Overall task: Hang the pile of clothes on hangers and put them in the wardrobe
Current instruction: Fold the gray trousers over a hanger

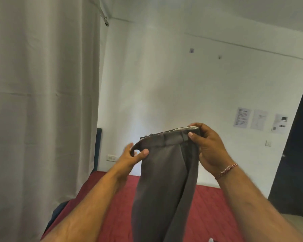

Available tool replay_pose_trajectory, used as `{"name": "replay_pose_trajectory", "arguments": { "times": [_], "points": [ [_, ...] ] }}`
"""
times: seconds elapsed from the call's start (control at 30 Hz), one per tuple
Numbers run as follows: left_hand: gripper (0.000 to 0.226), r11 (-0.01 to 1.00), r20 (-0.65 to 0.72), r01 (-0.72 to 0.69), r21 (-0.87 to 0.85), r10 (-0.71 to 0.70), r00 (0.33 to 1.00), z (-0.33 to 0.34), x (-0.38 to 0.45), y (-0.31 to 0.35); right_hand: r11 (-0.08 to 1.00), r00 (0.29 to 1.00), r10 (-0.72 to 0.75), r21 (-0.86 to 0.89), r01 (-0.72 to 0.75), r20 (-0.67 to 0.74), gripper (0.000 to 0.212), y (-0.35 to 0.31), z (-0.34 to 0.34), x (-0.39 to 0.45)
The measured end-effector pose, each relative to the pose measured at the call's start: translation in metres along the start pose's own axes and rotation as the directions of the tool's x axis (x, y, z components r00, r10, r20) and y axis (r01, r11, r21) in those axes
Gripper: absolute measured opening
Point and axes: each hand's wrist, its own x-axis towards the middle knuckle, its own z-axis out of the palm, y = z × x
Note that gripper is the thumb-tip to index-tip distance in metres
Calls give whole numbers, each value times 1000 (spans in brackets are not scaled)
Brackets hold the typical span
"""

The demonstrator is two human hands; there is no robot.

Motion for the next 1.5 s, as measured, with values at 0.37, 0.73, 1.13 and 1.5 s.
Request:
{"name": "replay_pose_trajectory", "arguments": {
  "times": [0.37,0.73,1.13,1.5],
  "points": [
    [53,863,425,-93,-497,335,841,-15,-17,67,994,970,35,95,-60,242,23,-76,-11,-17],
    [40,967,539,-237,-90,247,805,-37,28,93,873,835,215,-483,68,507,43,-93,-50,19],
    [12,744,-230,-127,656,357,905,29,215,95,637,971,-82,-761,-122,-224,27,49,-47,168],
    [25,637,-142,-386,667,618,774,53,200,134,856,917,-299,-498,136,-264,30,30,-78,174]
  ]
}}
